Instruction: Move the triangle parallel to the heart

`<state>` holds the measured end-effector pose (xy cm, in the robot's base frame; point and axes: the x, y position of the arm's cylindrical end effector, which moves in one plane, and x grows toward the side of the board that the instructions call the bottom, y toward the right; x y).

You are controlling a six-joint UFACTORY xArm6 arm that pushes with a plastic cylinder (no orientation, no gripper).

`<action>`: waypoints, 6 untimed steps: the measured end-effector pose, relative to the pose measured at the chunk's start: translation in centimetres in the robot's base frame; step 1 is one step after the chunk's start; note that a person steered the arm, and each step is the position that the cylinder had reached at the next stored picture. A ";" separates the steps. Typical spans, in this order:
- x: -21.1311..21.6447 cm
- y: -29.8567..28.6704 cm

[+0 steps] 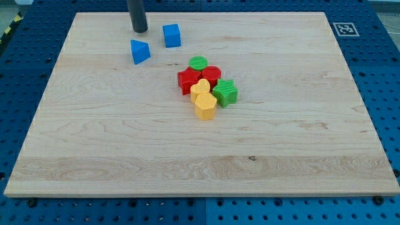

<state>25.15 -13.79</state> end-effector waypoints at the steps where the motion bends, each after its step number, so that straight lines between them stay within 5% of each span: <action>1: 0.1 -0.1; 3: 2.3 -1.3; 6: 16.4 3.0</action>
